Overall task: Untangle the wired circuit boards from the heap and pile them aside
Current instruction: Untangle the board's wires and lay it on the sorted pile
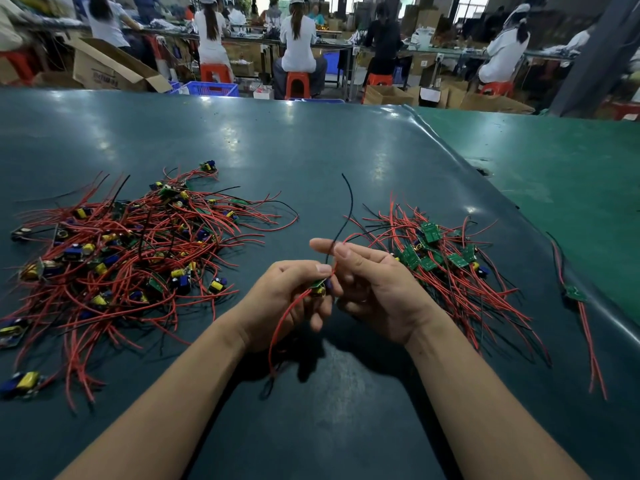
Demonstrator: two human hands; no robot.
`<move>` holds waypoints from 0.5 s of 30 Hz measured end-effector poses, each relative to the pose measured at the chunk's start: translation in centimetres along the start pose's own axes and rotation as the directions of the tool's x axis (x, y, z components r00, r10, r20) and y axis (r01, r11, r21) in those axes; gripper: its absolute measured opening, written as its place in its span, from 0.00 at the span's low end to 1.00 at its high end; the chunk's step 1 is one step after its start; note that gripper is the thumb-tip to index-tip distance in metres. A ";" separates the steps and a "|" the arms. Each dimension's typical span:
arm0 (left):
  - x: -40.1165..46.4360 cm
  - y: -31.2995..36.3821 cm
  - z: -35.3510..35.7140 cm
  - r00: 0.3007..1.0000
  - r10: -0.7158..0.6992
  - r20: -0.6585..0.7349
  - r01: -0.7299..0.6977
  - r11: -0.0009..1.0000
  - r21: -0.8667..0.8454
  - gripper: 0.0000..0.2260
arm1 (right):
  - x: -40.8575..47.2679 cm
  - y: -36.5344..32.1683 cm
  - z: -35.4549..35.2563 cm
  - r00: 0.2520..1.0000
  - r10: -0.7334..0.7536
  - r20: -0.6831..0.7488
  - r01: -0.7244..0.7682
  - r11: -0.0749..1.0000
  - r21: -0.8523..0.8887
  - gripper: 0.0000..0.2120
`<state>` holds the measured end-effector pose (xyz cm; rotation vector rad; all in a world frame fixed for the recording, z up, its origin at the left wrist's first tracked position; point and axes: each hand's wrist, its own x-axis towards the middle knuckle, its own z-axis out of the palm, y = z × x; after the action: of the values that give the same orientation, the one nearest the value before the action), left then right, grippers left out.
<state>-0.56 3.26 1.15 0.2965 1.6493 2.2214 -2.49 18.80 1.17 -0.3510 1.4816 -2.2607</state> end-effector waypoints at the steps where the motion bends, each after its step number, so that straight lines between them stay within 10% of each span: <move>1: -0.1 0.1 0.0 0.999 -0.026 0.030 0.027 0.999 -0.026 0.10 | -0.1 0.0 -0.1 1.000 -0.020 0.007 0.020 1.000 -0.001 0.12; 6: -0.4 0.5 -0.1 0.983 -0.100 0.152 0.121 0.984 -0.133 0.12 | 0.0 0.4 -0.1 0.998 -0.068 0.000 0.068 0.997 -0.025 0.09; 15: 0.4 -0.2 0.1 0.995 -0.022 -0.097 0.020 1.000 -0.015 0.11 | 0.9 0.6 -0.5 0.936 -0.119 -0.331 0.101 0.992 -0.072 0.09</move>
<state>-0.84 3.56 0.94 0.1694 1.6768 2.2636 -3.36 18.61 0.42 -0.0651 1.7308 -2.4662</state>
